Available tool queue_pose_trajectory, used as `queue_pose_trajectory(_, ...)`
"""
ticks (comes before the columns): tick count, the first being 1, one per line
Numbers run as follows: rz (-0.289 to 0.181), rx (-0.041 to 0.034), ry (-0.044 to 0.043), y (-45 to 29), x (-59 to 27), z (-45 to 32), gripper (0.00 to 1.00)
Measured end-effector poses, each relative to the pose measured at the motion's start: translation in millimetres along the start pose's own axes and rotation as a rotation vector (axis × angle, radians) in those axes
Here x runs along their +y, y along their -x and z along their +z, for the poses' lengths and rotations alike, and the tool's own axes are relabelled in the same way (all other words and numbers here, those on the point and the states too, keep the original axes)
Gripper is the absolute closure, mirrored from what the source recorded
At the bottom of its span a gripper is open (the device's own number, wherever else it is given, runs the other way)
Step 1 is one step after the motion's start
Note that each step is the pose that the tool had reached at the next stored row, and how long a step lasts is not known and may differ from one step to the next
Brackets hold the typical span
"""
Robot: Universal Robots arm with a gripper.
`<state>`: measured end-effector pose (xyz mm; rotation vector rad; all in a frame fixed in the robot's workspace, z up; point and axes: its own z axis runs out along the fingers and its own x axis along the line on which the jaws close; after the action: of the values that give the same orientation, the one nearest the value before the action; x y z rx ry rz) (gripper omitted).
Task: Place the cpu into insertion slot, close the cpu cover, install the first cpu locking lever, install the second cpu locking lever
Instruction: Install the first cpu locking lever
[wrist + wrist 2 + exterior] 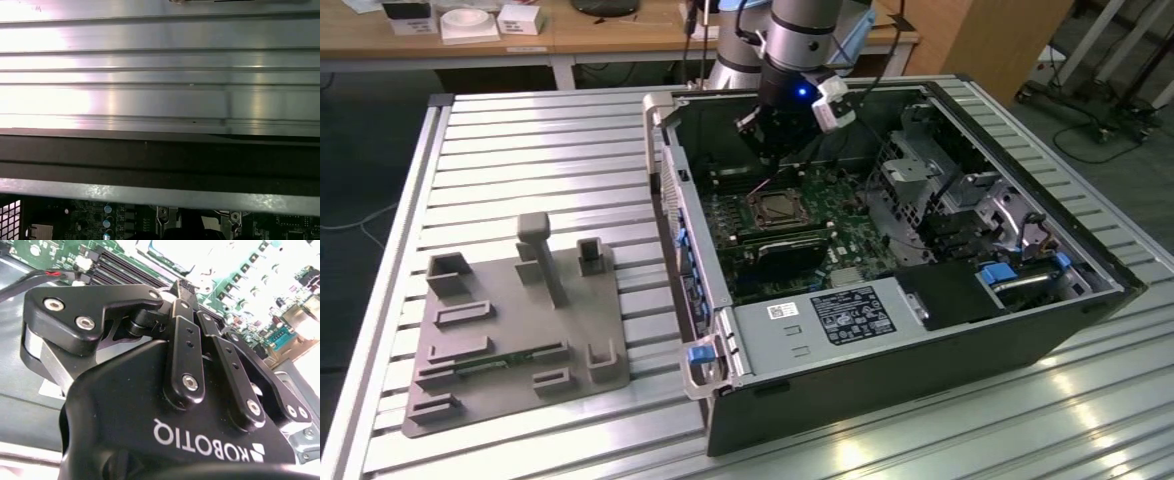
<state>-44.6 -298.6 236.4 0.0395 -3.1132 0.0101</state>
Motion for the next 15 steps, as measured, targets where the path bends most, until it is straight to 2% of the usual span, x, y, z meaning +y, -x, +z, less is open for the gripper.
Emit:
queue_pose_trajectory(5, -0.003, 0.0000, -0.0001, 4.7, 1.7, 1.8, 0.89)
queue_pose_trajectory(15, -0.003, -0.0001, 0.0000, 4.2, 4.1, 2.8, 0.89)
